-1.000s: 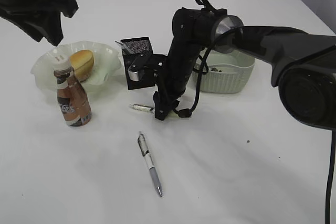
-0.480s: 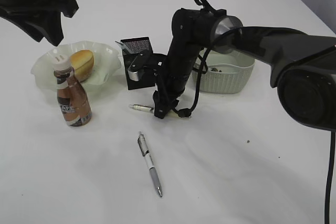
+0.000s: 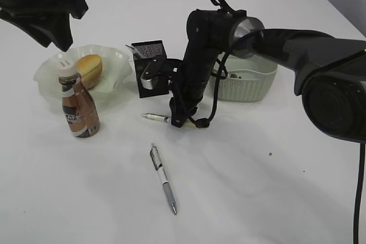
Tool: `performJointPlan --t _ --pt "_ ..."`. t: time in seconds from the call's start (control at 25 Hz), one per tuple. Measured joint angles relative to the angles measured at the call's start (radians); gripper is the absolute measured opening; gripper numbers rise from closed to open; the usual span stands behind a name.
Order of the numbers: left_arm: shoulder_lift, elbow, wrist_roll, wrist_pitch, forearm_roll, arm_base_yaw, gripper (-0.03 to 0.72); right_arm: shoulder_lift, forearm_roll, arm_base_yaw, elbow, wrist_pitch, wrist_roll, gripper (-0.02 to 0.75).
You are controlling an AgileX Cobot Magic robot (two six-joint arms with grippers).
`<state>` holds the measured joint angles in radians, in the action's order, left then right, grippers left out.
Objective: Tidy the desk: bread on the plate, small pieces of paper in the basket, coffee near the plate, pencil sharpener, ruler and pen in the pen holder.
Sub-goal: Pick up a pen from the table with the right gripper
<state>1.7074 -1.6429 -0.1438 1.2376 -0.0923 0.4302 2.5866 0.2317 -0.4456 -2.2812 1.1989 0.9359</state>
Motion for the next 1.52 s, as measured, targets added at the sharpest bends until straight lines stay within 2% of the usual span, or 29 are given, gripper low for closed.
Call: performJointPlan --t 0.4,0.56,0.96,1.24,1.52 --pt "0.000 0.000 0.012 0.000 0.033 0.000 0.237 0.001 -0.017 0.000 -0.004 0.004 -0.002 0.138" --pt "0.000 0.000 0.021 0.000 0.041 0.000 0.237 0.002 -0.025 -0.002 -0.007 0.006 -0.004 0.096" --pt "0.000 0.000 0.024 0.000 0.047 0.000 0.237 0.002 -0.031 -0.002 -0.007 0.006 -0.093 0.092" --pt "0.000 0.000 0.025 0.000 0.057 0.000 0.237 0.002 -0.033 -0.002 -0.008 0.004 -0.330 0.092" --pt "0.001 0.000 0.025 0.000 0.061 0.000 0.237 0.002 -0.035 -0.002 -0.008 0.002 -0.433 0.092"
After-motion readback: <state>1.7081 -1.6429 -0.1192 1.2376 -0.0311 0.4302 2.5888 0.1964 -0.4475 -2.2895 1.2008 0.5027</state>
